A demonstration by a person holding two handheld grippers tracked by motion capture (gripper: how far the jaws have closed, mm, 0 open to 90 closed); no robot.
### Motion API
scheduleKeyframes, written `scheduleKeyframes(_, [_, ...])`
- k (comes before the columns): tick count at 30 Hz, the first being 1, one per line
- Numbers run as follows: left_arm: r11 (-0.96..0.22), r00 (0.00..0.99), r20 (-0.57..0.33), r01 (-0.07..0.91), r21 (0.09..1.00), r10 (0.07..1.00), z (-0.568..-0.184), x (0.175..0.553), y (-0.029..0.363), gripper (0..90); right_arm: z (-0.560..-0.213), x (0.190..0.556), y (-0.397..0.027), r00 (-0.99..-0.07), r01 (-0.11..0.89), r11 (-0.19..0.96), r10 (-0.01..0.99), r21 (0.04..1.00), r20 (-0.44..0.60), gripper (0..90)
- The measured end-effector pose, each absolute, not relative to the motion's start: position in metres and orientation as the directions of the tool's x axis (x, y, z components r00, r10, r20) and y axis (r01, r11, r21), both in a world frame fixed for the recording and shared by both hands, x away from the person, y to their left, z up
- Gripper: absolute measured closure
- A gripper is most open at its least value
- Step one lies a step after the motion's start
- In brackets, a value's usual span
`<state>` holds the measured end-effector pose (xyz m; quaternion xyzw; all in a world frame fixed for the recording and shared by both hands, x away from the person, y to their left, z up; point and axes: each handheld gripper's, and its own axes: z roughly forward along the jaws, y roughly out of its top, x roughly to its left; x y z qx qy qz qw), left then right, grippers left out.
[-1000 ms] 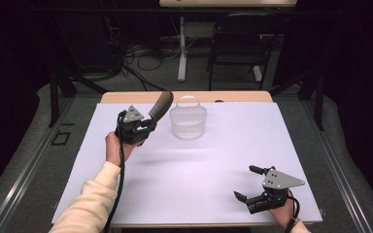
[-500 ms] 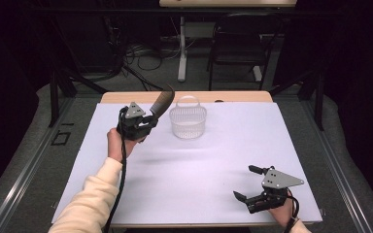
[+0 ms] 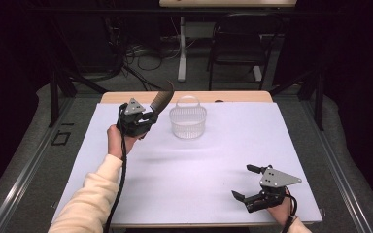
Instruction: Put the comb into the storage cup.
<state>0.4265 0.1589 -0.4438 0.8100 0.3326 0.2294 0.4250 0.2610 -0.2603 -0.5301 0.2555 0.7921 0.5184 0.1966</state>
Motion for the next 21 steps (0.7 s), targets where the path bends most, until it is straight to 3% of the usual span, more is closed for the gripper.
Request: scheduleKeyframes(21, [-0.418,0.686,0.096,0.32,0.85,0.721,-0.433,0.435,0.144,71.7,-0.53,0.261,-0.261,-0.793,0.203,0.335,0.607,0.92,-0.046,0.1])
